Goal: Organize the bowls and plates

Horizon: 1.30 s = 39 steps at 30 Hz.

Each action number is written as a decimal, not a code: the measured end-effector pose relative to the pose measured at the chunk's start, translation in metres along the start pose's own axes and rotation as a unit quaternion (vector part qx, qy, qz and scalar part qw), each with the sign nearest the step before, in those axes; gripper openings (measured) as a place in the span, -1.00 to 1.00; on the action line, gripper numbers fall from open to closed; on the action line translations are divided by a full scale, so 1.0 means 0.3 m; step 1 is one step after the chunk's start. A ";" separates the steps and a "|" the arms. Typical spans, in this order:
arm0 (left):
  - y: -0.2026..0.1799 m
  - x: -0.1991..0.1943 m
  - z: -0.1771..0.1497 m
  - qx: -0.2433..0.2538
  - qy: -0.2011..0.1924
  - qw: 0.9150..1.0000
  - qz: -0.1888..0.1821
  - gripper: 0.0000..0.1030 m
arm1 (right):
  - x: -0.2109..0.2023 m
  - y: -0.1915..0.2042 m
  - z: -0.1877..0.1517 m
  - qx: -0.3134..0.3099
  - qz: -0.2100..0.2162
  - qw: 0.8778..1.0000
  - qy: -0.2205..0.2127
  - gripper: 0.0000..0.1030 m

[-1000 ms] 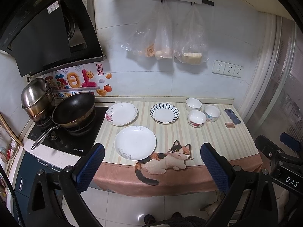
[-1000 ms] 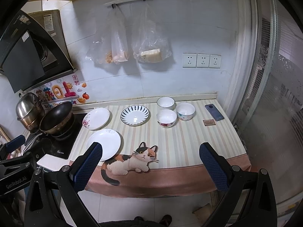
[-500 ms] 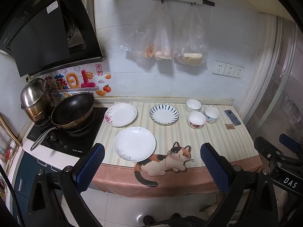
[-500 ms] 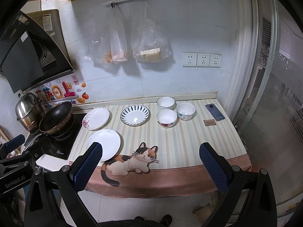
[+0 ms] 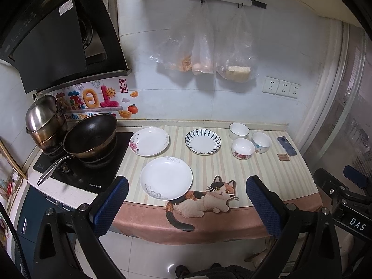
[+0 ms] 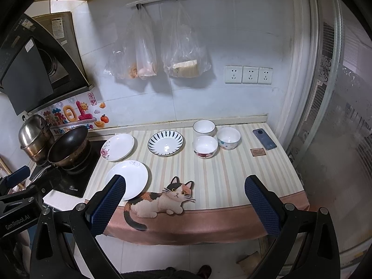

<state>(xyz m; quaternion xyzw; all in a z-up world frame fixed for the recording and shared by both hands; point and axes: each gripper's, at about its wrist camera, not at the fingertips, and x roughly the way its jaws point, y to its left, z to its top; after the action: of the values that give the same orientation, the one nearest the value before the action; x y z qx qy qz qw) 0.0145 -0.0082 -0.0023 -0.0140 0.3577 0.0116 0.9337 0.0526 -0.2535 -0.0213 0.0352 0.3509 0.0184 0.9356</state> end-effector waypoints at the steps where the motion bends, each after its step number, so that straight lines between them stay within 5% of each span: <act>1: 0.000 0.000 0.001 0.000 0.000 1.000 0.000 1.00 | -0.001 0.001 -0.001 0.000 0.000 1.000 0.000 1.00; 17: 0.020 0.017 -0.004 0.002 -0.002 1.000 -0.010 1.00 | 0.015 0.019 0.001 0.003 0.000 1.000 0.000 1.00; 25: 0.128 0.153 -0.017 -0.007 -0.006 1.000 0.003 1.00 | 0.109 0.052 -0.034 0.034 0.016 0.999 0.019 1.00; 30: 0.271 0.383 -0.048 -0.011 0.024 0.997 0.066 1.00 | 0.312 0.106 -0.070 0.039 0.052 0.996 0.054 1.00; 39: 0.459 0.866 -0.109 -0.046 0.141 0.986 0.076 1.00 | 0.968 0.196 -0.157 0.062 0.144 0.965 0.212 1.00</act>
<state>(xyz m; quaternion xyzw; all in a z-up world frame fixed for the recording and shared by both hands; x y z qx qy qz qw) 0.1816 0.1313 -0.2027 -0.0310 0.4849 0.0971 0.8686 0.2398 -0.1751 -0.2424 0.1386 0.5325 0.1382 0.8235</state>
